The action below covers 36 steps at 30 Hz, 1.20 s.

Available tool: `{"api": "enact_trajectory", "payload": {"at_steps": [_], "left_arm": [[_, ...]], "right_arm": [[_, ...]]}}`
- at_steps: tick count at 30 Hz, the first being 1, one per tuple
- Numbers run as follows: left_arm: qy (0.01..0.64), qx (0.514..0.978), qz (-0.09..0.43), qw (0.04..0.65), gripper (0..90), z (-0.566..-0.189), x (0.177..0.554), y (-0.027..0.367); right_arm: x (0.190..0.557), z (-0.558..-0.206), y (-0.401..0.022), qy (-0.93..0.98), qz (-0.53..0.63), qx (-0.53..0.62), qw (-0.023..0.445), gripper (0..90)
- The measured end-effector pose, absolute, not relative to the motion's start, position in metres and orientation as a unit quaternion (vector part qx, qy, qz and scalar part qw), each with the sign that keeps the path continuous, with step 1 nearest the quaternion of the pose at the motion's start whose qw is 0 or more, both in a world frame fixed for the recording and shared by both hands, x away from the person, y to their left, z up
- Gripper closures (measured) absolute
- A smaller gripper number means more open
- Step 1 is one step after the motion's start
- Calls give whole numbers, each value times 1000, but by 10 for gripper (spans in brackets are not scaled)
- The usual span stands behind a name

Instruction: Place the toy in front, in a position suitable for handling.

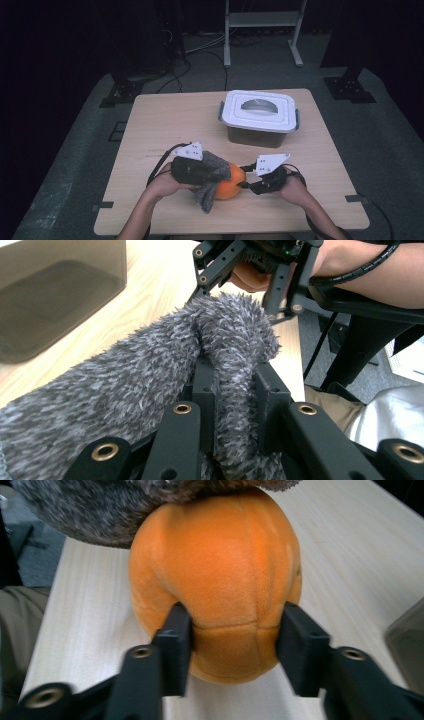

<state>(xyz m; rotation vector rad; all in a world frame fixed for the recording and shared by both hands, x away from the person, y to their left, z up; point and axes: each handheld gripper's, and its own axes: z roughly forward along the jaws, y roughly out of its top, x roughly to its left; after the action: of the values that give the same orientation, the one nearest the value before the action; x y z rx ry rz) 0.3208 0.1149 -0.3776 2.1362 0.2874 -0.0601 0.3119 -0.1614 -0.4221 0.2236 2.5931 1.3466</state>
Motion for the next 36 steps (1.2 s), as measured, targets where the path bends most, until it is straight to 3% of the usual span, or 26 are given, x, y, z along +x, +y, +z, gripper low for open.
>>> {"api": "enact_trajectory", "payload": {"at_steps": [4,8,11,13,18,25,36], "left_arm": [[117,873,-28,474,754,-379,321,113],[113,875,-30,469,753,-378,321,109],[112,876,-29,468,752,-373,321,105],[96,877,-25,469,752,-365,317,97],[67,900,10,431,751,-355,312,70],[92,882,-4,462,752,-366,319,88],[143,873,31,466,750,-372,320,140]], "right_arm": [[313,-421,-163,878,464,102,62,292],[317,-423,-159,871,476,115,52,272],[318,-427,-157,868,480,118,51,388],[315,-425,-153,874,469,100,74,470],[306,-419,-142,875,470,69,96,554],[312,-426,-155,872,476,84,73,594],[321,-430,-174,870,478,106,62,592]]}}
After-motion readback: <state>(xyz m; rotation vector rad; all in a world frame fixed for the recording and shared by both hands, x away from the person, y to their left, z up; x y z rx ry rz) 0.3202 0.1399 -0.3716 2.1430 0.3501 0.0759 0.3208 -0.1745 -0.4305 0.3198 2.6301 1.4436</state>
